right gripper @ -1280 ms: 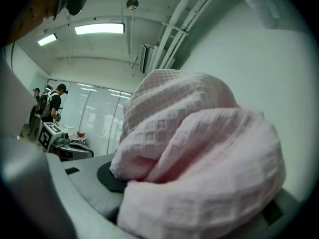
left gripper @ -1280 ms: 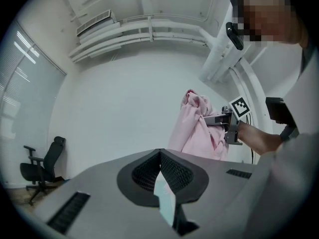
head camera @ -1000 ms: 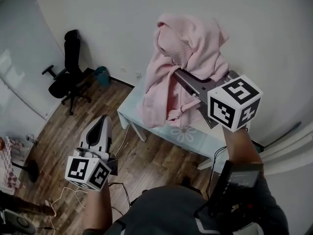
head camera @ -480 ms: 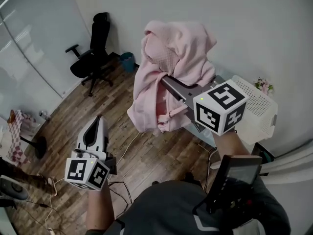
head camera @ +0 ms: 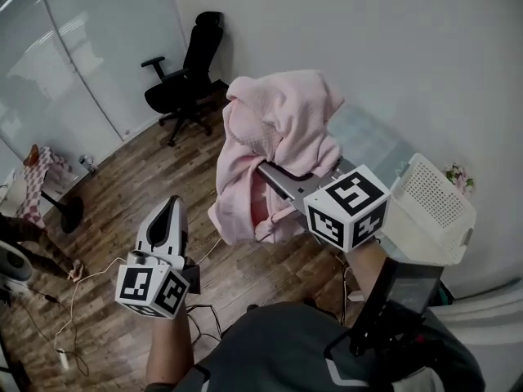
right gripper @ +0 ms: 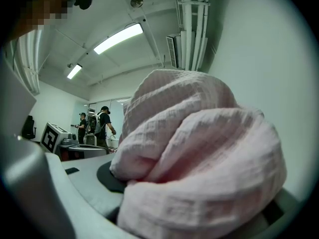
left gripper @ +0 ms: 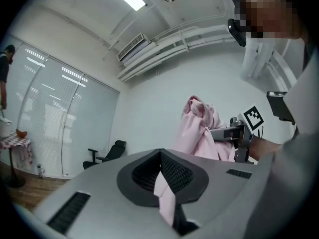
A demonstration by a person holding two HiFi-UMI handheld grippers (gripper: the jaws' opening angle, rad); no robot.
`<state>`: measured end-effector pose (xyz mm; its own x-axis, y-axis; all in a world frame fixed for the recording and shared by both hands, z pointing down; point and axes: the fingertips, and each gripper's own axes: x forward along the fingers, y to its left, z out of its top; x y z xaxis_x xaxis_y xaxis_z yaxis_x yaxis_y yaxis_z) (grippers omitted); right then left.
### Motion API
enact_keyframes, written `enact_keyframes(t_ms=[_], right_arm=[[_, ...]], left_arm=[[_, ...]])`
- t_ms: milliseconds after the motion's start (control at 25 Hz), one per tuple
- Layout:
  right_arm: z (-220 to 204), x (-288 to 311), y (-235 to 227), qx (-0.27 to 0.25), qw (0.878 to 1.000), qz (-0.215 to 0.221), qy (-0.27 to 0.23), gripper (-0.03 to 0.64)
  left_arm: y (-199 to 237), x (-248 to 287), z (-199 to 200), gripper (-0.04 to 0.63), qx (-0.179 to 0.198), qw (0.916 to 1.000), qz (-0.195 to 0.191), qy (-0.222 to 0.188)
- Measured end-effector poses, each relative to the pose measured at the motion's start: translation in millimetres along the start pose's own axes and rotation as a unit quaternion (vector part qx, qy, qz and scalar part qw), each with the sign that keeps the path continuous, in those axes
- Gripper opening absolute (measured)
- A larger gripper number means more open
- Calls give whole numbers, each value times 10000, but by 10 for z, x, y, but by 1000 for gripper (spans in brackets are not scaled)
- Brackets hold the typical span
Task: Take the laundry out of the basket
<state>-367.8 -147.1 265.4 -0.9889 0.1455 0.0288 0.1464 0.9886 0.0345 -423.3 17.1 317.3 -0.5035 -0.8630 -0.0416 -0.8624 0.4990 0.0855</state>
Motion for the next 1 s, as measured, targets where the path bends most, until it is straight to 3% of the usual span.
enact_keyframes(t_ms=[360, 640, 1000], right_arm=[[-170, 70, 3, -1, 9997, 248, 46, 268], [-218, 88, -8, 8, 9996, 242, 116, 268], [-194, 64, -10, 27, 9999, 114, 84, 270]], left_arm=[[41, 19, -89, 11, 63, 9989, 445, 162], [25, 96, -173, 11, 60, 9985, 432, 316], [78, 95, -125, 11, 44, 9985, 496, 229]])
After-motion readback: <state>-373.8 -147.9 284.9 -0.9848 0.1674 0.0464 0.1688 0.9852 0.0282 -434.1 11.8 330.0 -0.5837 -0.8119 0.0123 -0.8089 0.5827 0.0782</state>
